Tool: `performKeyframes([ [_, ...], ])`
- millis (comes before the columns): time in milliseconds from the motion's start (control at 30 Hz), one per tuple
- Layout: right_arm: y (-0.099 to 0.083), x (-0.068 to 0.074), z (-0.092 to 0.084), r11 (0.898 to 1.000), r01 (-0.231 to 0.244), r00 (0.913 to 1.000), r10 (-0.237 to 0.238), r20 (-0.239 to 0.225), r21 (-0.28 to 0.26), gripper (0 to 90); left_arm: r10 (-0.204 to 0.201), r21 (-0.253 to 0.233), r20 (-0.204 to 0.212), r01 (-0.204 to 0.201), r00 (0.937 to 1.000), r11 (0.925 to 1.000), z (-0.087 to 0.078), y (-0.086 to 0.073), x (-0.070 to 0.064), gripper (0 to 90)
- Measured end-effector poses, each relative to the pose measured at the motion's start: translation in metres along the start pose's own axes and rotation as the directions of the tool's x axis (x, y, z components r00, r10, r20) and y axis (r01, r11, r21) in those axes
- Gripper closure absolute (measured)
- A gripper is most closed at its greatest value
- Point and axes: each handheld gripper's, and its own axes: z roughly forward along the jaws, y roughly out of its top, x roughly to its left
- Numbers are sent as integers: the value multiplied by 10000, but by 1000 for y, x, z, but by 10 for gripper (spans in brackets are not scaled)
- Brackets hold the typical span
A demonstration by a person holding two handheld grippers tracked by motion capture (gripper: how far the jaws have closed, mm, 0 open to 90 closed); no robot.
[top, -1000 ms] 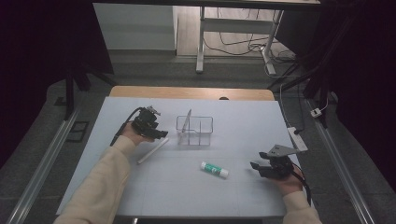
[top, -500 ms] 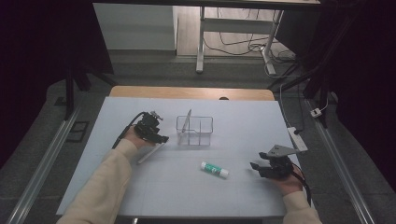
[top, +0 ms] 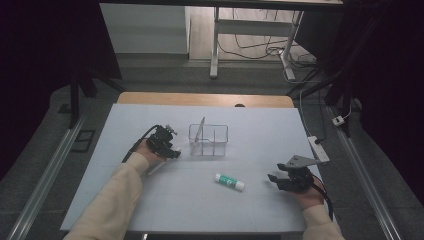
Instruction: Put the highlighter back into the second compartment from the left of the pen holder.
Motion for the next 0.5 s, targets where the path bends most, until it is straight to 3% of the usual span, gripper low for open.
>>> performKeyframes([
  [333, 0, 0, 0, 10000, -3, 10000, 3, 11, 25, 403, 269, 111, -156, -267, 9995, 9996, -1, 0, -7, 617],
  [500, 0, 0, 0, 10000, 20, 10000, -20, 8, 46, 403, 42, 203, -242, -37, 9997, 9998, -2, 0, -7, 740],
])
